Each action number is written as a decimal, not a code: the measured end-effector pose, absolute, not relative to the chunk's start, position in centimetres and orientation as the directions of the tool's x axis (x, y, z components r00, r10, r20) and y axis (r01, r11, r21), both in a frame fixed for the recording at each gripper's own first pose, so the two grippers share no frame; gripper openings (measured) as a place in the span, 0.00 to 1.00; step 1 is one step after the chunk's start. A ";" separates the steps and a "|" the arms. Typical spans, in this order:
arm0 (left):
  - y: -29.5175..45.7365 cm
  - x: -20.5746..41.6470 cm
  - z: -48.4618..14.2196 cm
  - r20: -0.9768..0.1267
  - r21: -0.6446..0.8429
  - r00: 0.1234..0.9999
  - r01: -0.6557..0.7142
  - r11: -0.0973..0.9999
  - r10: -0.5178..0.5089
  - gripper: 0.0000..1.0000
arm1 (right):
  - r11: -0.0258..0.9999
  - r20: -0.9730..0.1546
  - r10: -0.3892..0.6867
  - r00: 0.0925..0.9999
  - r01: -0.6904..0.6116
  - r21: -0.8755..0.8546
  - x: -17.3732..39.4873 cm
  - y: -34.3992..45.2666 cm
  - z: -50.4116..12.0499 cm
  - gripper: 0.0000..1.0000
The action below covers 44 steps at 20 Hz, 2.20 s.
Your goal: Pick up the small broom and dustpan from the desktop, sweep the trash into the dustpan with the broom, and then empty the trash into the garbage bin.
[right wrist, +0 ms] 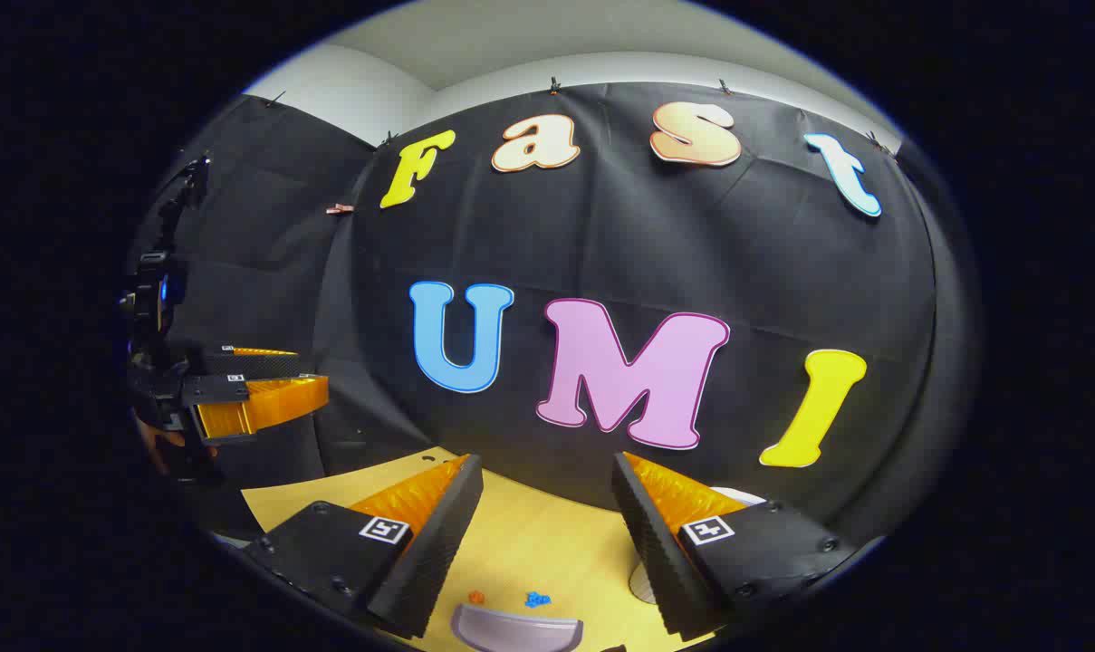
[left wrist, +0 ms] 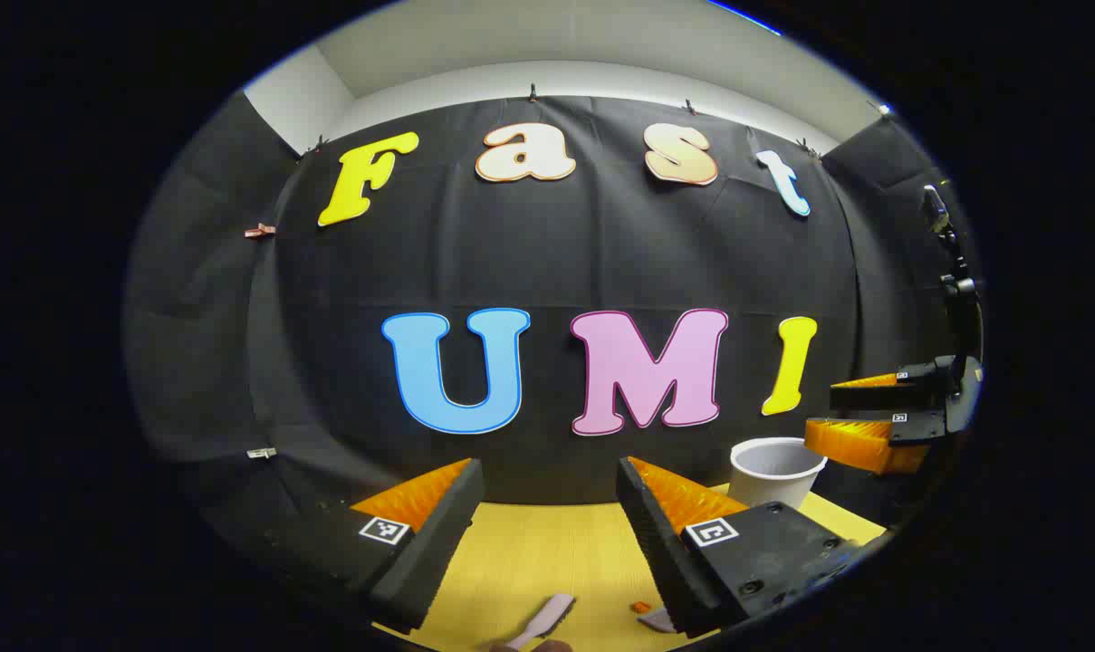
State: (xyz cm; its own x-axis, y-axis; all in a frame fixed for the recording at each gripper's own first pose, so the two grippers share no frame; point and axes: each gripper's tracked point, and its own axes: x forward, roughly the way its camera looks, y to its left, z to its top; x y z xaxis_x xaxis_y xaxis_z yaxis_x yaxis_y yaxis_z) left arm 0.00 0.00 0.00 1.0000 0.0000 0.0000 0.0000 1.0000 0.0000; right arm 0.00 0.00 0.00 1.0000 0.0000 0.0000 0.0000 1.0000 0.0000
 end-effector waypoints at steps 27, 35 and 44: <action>0.6 0.2 -2.0 -0.086 0.036 0.996 0.033 0.999 -0.030 0.95 | 0.993 -0.705 -0.063 0.706 0.113 0.024 -9.8 4.3 -30.5 0.90; 0.7 -0.3 -3.5 -0.137 0.032 0.989 0.061 0.998 -0.056 0.95 | 0.971 -0.883 -0.014 0.469 0.219 0.101 -11.7 4.8 -42.9 0.88; 1.0 -0.8 -5.0 -0.180 0.032 0.981 0.084 0.996 -0.077 0.92 | 0.957 -0.929 -0.013 0.369 0.273 0.095 -9.6 5.2 -48.3 0.68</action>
State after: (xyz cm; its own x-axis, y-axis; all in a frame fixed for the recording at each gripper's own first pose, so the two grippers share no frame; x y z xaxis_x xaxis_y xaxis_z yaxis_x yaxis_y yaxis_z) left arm -0.85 1.05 -4.96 0.9806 -0.0770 -0.1804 0.0841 0.9959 0.0321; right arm -9.60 5.23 -48.32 0.3692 -0.0131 -0.9293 0.2726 0.9575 0.0948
